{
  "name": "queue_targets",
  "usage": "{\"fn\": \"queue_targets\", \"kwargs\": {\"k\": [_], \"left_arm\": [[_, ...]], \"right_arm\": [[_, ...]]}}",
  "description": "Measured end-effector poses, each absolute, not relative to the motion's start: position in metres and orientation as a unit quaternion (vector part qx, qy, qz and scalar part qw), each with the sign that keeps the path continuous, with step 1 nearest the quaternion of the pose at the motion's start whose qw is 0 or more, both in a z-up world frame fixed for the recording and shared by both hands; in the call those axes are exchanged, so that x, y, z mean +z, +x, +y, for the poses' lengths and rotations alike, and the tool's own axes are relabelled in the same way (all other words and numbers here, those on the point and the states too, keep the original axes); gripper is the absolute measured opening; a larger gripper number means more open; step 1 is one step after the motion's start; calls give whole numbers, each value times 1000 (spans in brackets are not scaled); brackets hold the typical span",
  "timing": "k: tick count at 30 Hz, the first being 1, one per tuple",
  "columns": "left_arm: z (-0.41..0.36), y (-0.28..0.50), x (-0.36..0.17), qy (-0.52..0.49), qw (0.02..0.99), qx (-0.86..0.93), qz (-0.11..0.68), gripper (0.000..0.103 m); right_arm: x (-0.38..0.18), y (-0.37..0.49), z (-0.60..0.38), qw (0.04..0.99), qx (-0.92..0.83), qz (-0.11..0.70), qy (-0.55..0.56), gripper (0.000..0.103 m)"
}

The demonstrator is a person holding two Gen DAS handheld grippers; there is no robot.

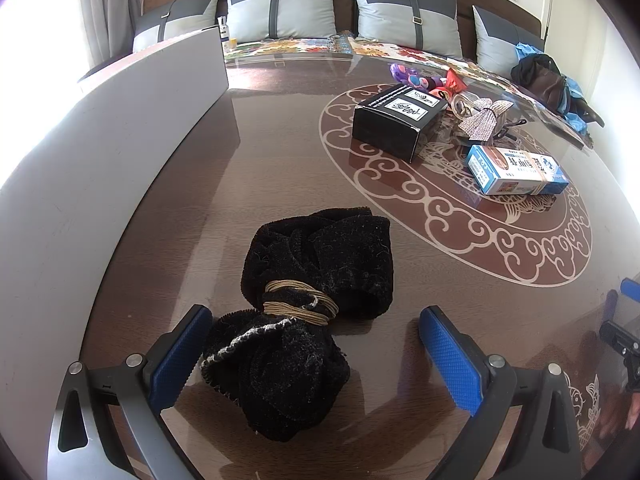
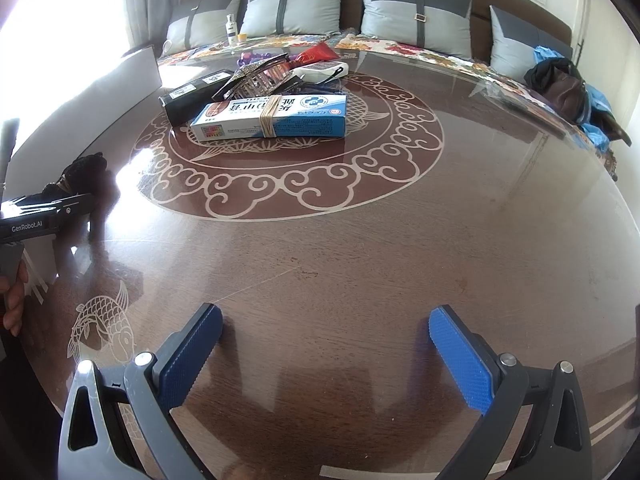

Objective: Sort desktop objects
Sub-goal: 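Hold the black knit item with the left tool while the right tool reaches for the nail cream box, then close the right tool on the white-blue nail cream box while the left tool holds the knit item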

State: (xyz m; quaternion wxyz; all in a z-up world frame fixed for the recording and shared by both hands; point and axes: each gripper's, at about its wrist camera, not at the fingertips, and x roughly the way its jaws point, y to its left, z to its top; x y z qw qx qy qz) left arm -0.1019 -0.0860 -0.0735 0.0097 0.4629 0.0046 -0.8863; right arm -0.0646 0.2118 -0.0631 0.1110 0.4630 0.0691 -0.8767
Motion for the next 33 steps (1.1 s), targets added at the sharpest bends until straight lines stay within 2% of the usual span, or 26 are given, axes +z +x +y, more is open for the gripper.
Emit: {"fn": "queue_targets", "kwargs": {"k": [5, 10, 14, 16, 17, 18, 20, 22, 23, 29, 30, 32, 33], "left_arm": [[-86, -102, -73, 463, 10, -886, 5, 103], [-86, -102, -73, 463, 10, -886, 5, 103], [-86, -102, -73, 463, 10, -886, 5, 103], [-86, -102, -73, 463, 10, -886, 5, 103], [-86, -102, -73, 463, 10, -886, 5, 103], [-86, -102, -73, 463, 10, -886, 5, 103], [-86, -101, -72, 463, 10, -886, 5, 103], [-85, -102, -72, 464, 11, -886, 5, 103], [-85, -102, -72, 465, 12, -885, 5, 103], [-84, -106, -70, 475, 1, -880, 3, 102], [-86, -105, -68, 467, 5, -884, 4, 93], [-90, -103, -61, 459, 2, -888, 9, 44], [-93, -104, -58, 461, -15, -887, 25, 37]], "right_arm": [[-31, -116, 189, 184, -882, 178, 396, 103], [-30, -188, 138, 274, -818, 279, 422, 103], [-45, -231, 111, 295, -783, 305, 454, 102], [-52, -247, 108, 307, -770, 278, 486, 102], [-54, -253, 108, 318, -758, 255, 509, 99], [-57, -257, 108, 325, -745, 235, 534, 88], [-58, -253, 106, 317, -737, 234, 550, 77], [-54, -240, 104, 330, -724, 224, 563, 60], [-54, -232, 103, 337, -716, 219, 571, 57], [-57, -210, 91, 292, -734, 227, 570, 56], [-57, -208, 90, 284, -740, 224, 567, 45], [-55, -205, 88, 260, -748, 208, 574, 44], [-53, -202, 88, 251, -751, 205, 575, 44]]}}
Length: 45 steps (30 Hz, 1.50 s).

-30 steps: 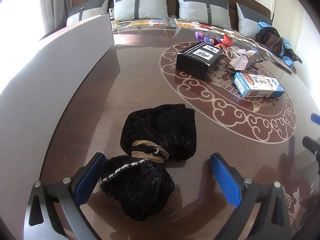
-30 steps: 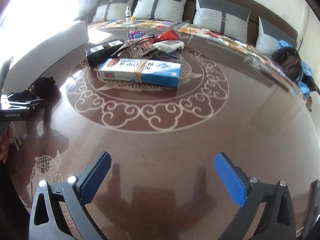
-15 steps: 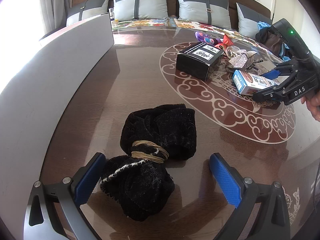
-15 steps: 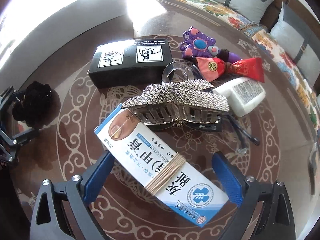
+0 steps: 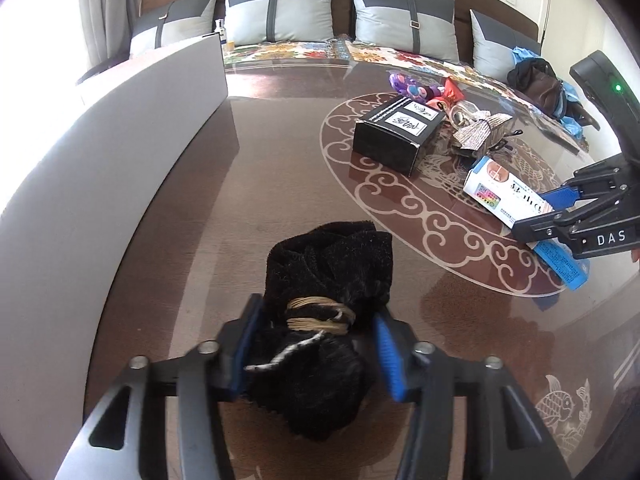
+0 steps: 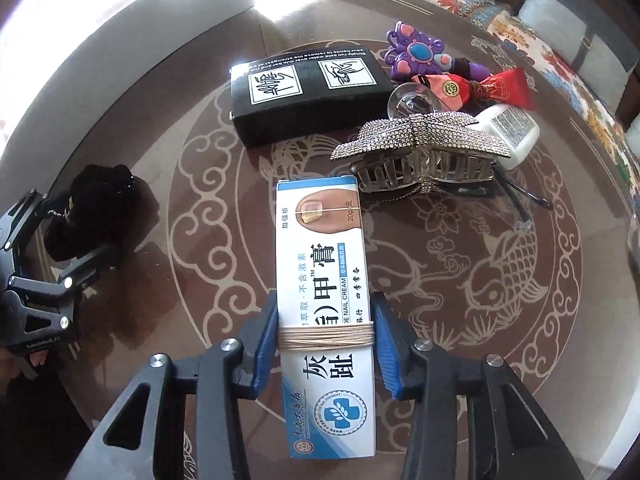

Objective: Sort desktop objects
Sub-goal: 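Close the right tool on the white-blue nail cream box while the left tool holds the knit item, then carry the knit item and cream box into the white bin and open both tools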

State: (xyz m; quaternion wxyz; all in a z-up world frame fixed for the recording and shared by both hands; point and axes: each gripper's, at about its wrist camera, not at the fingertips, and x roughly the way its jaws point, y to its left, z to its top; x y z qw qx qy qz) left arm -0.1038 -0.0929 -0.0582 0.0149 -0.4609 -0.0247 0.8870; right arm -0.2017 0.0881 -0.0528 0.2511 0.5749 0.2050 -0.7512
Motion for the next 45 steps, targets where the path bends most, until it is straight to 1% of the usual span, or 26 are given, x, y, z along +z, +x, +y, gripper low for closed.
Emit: {"fn": "queue_targets", "kwargs": {"k": [4, 7, 10, 13, 15, 18, 21, 23, 24, 25, 26, 27, 28, 29, 32, 33, 34, 35, 37, 38, 40, 42, 43, 45], "left_arm": [[-102, -92, -27, -428, 22, 902, -48, 37], [-115, -72, 14, -395, 32, 916, -61, 37], [-150, -51, 56, -363, 10, 928, -77, 37], [-206, -44, 80, -364, -30, 926, -90, 37], [-251, -45, 84, -375, -67, 920, -96, 37], [-314, -50, 70, -415, -114, 896, -109, 36], [-355, -55, 46, -457, -140, 869, -125, 36], [-368, -58, 31, -482, -148, 855, -125, 37], [-372, -60, 24, -494, -152, 847, -124, 39], [-375, -61, 18, -503, -157, 841, -123, 43], [-379, -60, 13, -511, -164, 835, -122, 54], [-380, -61, 9, -517, -171, 830, -122, 62], [-381, -60, 7, -517, -179, 828, -122, 78], [-382, -56, 7, -512, -186, 830, -122, 84], [-382, -42, 13, -495, -191, 838, -128, 84], [-379, -38, 15, -489, -193, 841, -130, 84], [-377, -37, 18, -481, -194, 844, -133, 84], [-371, -34, 24, -472, -194, 849, -137, 84], [-355, -31, 38, -452, -180, 861, -145, 84], [-343, -31, 45, -443, -170, 868, -146, 84], [-312, -34, 61, -429, -139, 881, -141, 84], [-273, -38, 74, -418, -98, 894, -129, 84], [-250, -41, 80, -414, -75, 899, -122, 84], [-204, -48, 82, -415, -28, 902, -117, 89]], "right_arm": [[-29, -183, 82, 238, -765, 191, 567, 44], [12, -175, 64, 249, -779, 175, 548, 44], [59, -177, 23, 278, -793, 150, 521, 44], [97, -181, -40, 317, -799, 136, 492, 44], [114, -178, -87, 347, -799, 127, 474, 44], [127, -165, -160, 393, -795, 112, 448, 44], [123, -149, -229, 435, -779, 102, 441, 44], [107, -141, -266, 444, -770, 110, 444, 44], [96, -139, -280, 444, -767, 113, 449, 44], [83, -138, -291, 442, -764, 116, 455, 44], [71, -137, -301, 439, -762, 118, 462, 44], [57, -140, -307, 436, -758, 118, 470, 45], [45, -140, -309, 431, -755, 118, 481, 46], [35, -142, -310, 421, -754, 118, 490, 47], [29, -143, -292, 414, -764, 94, 485, 53], [35, -143, -283, 417, -770, 87, 475, 59], [43, -141, -271, 417, -780, 84, 460, 67], [51, -140, -259, 415, -791, 84, 442, 71], [71, -136, -224, 408, -816, 84, 401, 82], [77, -133, -205, 401, -828, 86, 383, 85], [84, -128, -162, 376, -852, 90, 352, 96], [79, -125, -113, 341, -872, 98, 335, 99], [72, -123, -86, 320, -881, 105, 333, 99], [52, -122, -32, 272, -890, 123, 344, 99]]}}
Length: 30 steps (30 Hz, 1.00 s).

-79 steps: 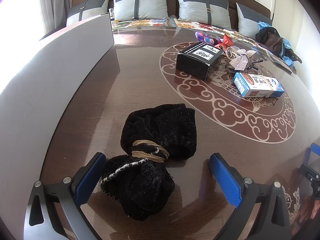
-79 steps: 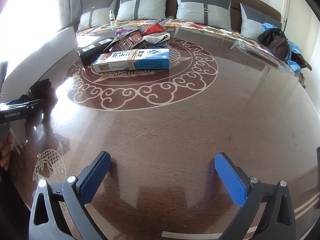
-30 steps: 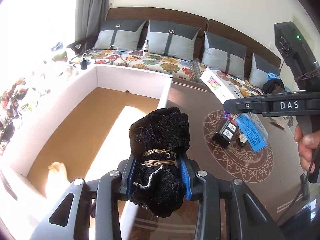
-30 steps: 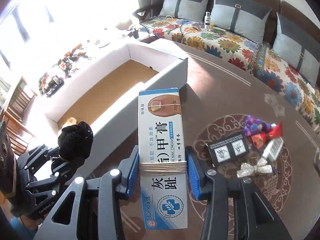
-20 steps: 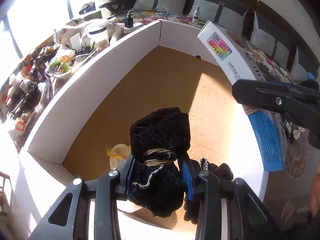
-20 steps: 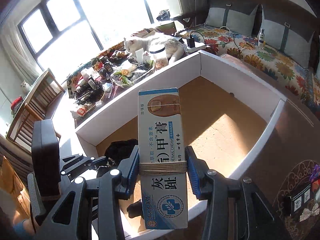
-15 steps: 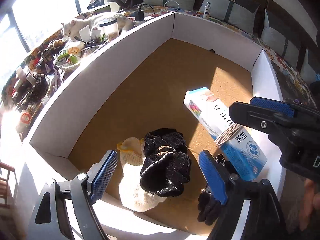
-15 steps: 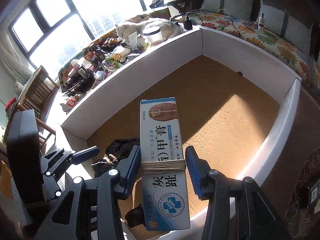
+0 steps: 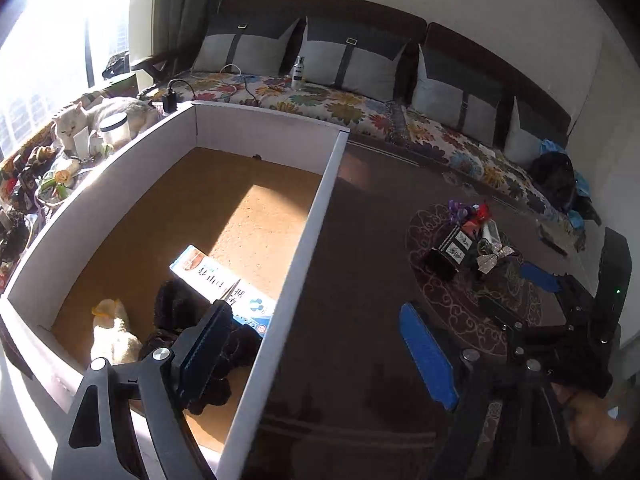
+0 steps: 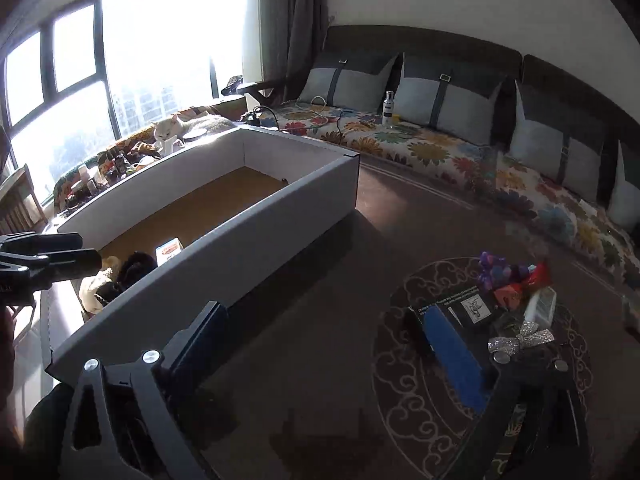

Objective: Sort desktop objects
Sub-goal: 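Carry the knit item and cream box into the white bin and open both tools, then bring both open tools back over the table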

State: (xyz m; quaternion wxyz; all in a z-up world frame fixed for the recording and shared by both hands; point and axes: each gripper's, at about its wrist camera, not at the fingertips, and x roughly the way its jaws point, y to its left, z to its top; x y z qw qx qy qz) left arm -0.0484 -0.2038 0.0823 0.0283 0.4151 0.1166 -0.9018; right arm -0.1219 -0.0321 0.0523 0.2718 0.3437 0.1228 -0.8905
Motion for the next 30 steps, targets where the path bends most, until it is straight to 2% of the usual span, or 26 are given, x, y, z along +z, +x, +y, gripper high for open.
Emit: {"fn": "queue_targets", "kwargs": {"k": [2, 7, 12, 20, 25, 30], "left_arm": [[-160, -57, 73, 427, -11, -896, 117, 99], [-57, -82, 3, 483, -50, -871, 80, 99], [19, -103, -55, 507, -66, -859, 38, 99], [82, -144, -67, 483, -47, -874, -28, 99], [98, -164, -70, 458, -52, -887, -28, 103], [104, -181, -69, 457, -49, -888, -25, 103]], "right_arm": [[25, -119, 24, 225, -892, 136, 368, 99], [-30, -104, 153, 131, -888, 121, 423, 99], [-49, -95, 227, 72, -891, 88, 439, 99], [-60, -122, 270, 16, -889, 57, 454, 100], [-63, -137, 296, -3, -885, 6, 465, 103], [-64, -141, 299, -7, -886, 5, 463, 103]]}}
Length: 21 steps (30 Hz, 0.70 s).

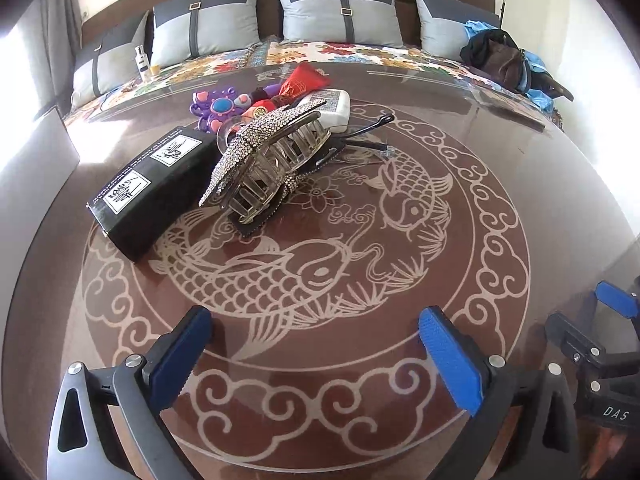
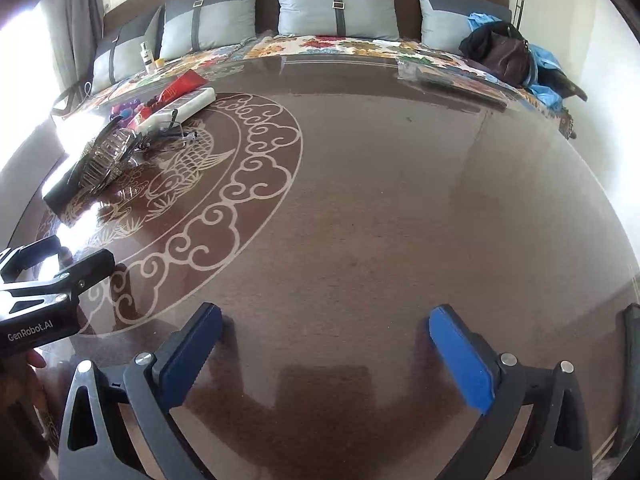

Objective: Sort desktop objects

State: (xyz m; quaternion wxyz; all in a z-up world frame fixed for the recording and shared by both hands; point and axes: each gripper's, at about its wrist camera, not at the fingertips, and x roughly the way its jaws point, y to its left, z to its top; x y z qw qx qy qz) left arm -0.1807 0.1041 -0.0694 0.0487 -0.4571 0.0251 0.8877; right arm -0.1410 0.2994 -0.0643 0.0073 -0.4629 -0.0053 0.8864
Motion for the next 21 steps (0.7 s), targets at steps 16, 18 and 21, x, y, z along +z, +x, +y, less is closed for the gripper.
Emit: {"fn": "queue_targets", "kwargs": {"k": [16, 18, 21], "left_arm": [[104, -181, -69, -457, 49, 888, 25, 103], [104, -181, -69, -457, 49, 888, 25, 103], [104, -181, -69, -457, 49, 888, 25, 103]], "right_arm": [[-64, -141, 299, 11, 889, -4, -459, 103], [-64, -141, 299, 11, 889, -4, -459, 103], [-64, -141, 299, 11, 889, -4, -459, 103]]}}
